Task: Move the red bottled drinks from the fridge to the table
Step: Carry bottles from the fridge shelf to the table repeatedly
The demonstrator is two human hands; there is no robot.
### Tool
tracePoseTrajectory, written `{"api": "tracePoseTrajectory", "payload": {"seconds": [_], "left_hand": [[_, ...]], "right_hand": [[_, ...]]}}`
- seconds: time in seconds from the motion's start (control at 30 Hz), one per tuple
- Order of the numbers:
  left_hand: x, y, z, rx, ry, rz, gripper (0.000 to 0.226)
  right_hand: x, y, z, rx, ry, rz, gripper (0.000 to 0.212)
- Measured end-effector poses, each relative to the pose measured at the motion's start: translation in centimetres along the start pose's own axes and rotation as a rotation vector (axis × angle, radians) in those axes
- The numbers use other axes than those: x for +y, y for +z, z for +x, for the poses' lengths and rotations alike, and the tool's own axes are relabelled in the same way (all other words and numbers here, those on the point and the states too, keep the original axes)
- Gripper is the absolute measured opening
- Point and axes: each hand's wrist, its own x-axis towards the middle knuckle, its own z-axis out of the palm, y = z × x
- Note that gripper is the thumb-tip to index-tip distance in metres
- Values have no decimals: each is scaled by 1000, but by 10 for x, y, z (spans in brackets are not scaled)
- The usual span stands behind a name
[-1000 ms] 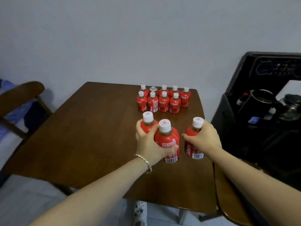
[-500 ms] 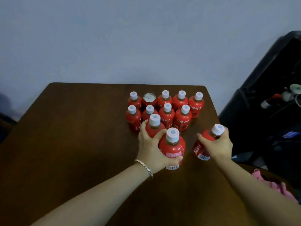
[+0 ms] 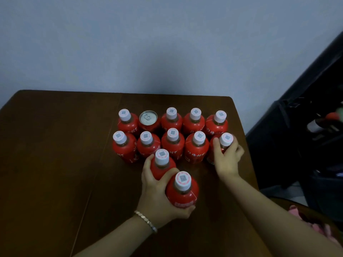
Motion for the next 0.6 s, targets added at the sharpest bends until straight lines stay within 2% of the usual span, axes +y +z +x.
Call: {"api": "tracePoseTrajectory", "payload": {"seconds": [0.1,0.2,0.4,0.47,0.53,0.6], "left_hand": [[3,0,6,-47,-16,16,70],[6,-1,10,-43,-9,9,66],[5,-3,9,-21,-39,-2,68],[2,-5,7,20,-26,5,71],[-3,-6,5,51,-30,13,74],[-7,-8,4,62,-55,21,76]], "right_hand": [[2,-6,8,-143,141,53,83],[5,-10,23,-234,189,99,93],[2,-20,23,-348,258,134,97],[6,-26,8,-353,302,92,96],[11,-24,-14,-276,411,-39,88],[8,-14,-44,-338,484,-70,76]]}}
